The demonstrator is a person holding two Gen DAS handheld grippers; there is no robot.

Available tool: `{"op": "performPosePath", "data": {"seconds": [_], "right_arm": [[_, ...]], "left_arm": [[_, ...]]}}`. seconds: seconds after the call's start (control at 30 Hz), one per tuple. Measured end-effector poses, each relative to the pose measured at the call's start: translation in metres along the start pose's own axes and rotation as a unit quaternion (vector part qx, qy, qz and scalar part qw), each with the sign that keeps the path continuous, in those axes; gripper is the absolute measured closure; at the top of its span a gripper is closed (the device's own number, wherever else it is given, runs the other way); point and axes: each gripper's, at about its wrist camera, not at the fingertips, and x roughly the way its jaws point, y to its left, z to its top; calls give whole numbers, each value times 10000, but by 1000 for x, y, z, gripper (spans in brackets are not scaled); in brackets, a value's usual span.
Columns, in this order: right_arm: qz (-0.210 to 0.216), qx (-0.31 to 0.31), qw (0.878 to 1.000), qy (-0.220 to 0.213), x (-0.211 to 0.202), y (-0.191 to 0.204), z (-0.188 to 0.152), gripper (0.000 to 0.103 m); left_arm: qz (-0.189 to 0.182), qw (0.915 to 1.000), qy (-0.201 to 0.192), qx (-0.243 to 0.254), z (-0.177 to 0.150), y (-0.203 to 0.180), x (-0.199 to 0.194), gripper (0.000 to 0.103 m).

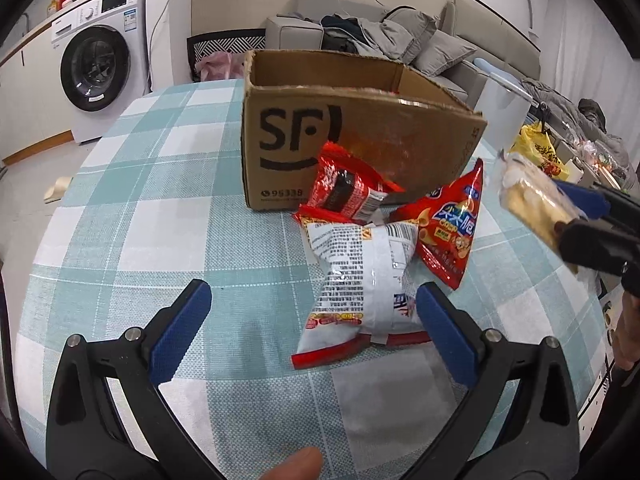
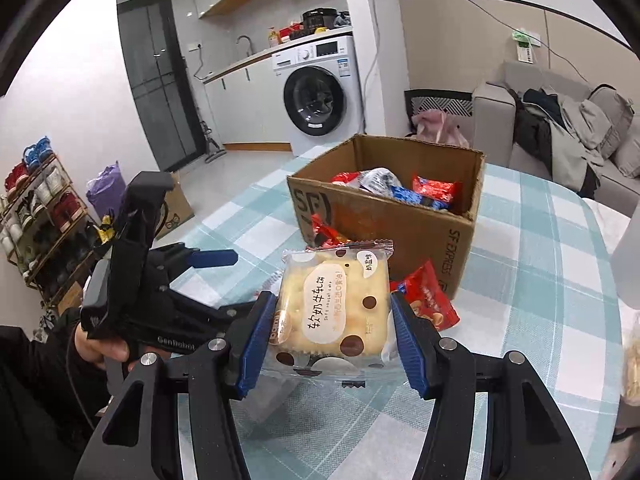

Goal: Organize snacks
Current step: 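Grasp the cream bun pack with the right tool while the left grasps the white printed bag, then carry both packs into the SF box and open both tools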

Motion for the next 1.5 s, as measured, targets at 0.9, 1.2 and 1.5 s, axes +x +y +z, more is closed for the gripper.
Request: {"op": "performPosePath", "data": {"seconds": [0.9,1.2,1.5], "right_arm": [[-190,514,9983,-222,8,-18,-3,45],[-257,679,9960,-519,-7,-23,0,45],[-346,868,9918,-869,-22,-27,3,45]], "left_arm": [[-1104,9938,62,-130,-4,-3,10,60],[-1055,9940,-257,-112,2,0,-21,60],[-915,9938,-619,-139,12,6,-46,60]]}}
